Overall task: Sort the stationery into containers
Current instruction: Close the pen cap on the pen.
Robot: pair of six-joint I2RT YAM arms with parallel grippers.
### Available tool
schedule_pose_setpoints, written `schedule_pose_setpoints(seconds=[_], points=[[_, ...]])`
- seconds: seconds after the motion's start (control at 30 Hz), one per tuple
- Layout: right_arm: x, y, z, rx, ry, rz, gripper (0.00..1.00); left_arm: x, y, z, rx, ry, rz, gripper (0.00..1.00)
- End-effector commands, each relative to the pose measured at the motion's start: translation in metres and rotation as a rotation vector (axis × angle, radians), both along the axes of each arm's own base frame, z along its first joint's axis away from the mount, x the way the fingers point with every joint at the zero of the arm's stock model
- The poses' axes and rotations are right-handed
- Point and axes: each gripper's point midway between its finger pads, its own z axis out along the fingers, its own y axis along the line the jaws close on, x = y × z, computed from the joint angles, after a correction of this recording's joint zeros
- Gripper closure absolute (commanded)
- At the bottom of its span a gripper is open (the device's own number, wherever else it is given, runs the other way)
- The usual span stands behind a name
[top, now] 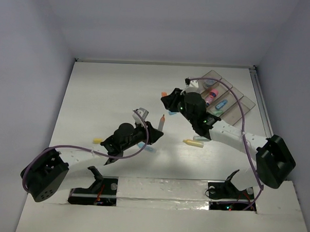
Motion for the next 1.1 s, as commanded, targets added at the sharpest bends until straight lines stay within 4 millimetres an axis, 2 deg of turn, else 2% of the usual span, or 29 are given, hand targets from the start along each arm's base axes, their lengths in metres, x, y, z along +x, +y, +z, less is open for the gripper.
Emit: schedule_pose_setpoints(seconds=[0.0, 0.07, 0.23, 0.5, 0.8, 1.07], points=[[-0.016, 0.016, 0.018, 0.103, -0.026, 0.073, 0.81, 0.014, -0.01, 0.053, -0.137, -0.088, 0.032, 1.0], [-0.028, 0.022, 0.016, 0.123, -0.019, 0.108, 0.81, 0.018, -0.009, 0.058, -0.147, -0.096, 0.055, 1.0], [-0.038, 0.027, 0.013, 0.14, -0.004, 0.148, 0.81, 0.027, -0.006, 0.064, -0.159, -0.1, 0.108, 1.0], [-0.044, 0.015, 0.022, 0.16, -0.04, 0.128, 0.81, 0.03, -0.01, 0.059, -0.144, -0.074, 0.112, 1.0], [-0.049, 0.02, 0.026, 0.171, -0.047, 0.155, 0.81, 0.035, -0.013, 0.062, -0.126, -0.091, 0.11, 1.0], [-0.053, 0.024, 0.019, 0.171, -0.034, 0.165, 0.81, 0.038, -0.009, 0.068, -0.14, -0.103, 0.138, 1.0]])
